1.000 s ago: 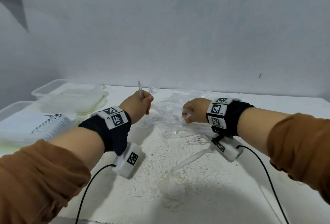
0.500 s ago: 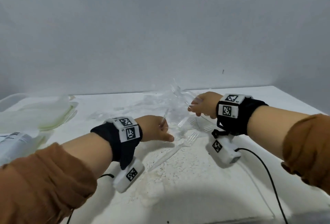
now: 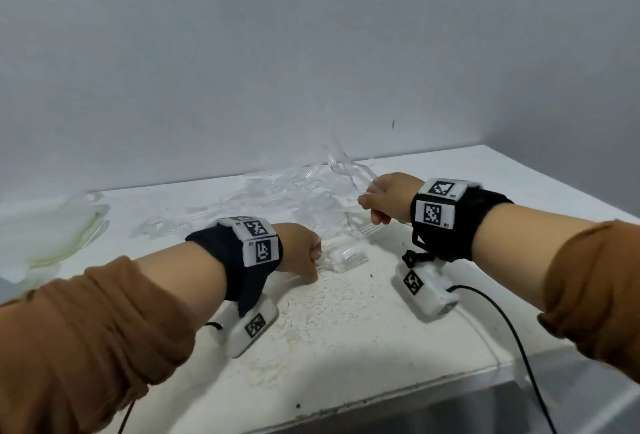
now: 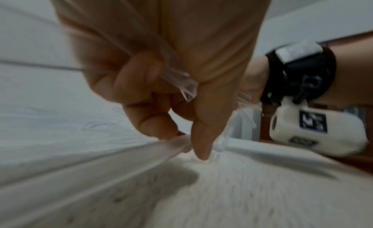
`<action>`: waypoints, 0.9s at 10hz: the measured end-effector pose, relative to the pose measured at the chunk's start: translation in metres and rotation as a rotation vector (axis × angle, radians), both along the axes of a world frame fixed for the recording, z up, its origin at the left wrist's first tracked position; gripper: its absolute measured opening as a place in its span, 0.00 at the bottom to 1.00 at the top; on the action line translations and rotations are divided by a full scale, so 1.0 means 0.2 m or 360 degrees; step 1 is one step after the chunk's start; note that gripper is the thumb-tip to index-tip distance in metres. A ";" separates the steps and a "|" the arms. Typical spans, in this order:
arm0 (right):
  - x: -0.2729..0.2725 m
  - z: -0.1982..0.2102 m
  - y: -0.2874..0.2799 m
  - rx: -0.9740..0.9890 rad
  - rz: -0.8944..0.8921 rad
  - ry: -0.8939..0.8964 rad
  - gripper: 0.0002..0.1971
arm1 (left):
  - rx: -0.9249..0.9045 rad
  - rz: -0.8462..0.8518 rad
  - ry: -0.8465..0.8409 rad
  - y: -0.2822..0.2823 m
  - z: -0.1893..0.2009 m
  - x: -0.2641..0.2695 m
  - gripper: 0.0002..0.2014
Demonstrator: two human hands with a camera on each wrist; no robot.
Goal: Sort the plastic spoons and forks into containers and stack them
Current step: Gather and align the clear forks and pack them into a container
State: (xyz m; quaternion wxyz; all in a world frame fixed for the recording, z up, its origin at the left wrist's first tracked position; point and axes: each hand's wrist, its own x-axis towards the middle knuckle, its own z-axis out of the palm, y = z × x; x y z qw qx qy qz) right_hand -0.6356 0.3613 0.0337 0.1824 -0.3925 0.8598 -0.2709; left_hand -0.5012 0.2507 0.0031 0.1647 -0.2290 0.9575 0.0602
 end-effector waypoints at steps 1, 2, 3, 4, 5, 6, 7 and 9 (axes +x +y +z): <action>0.01 -0.02 -0.02 -0.0162 -0.0075 -0.0260 0.04 | 0.0187 0.0069 0.0114 -0.05 0.06 0.04 0.18; 0.03 -0.02 -0.04 -0.0068 -0.0047 -0.0165 0.03 | 0.0461 0.0199 0.0337 -0.14 0.14 0.12 0.16; 0.05 0.01 -0.09 0.0241 0.0186 0.0255 0.15 | 0.0878 0.0457 0.0714 -0.23 0.17 0.21 0.12; 0.09 -0.01 -0.16 0.0441 0.0344 0.0442 0.21 | 0.1027 0.0634 0.1061 -0.30 0.16 0.29 0.13; 0.13 -0.05 -0.25 0.0561 0.0556 0.0545 0.17 | 0.0935 0.0698 0.1217 -0.33 0.13 0.34 0.06; 0.16 -0.08 -0.29 0.0728 0.0700 0.0645 0.20 | 0.0901 0.0659 0.1333 -0.34 0.12 0.37 0.16; 0.12 -0.14 -0.34 0.0747 0.0724 0.0633 0.17 | 0.0767 0.0569 0.1225 -0.34 0.12 0.38 0.09; 0.10 -0.08 -0.31 0.0746 0.0740 0.0587 0.09 | 0.0543 0.0634 0.1123 -0.36 0.14 0.29 0.09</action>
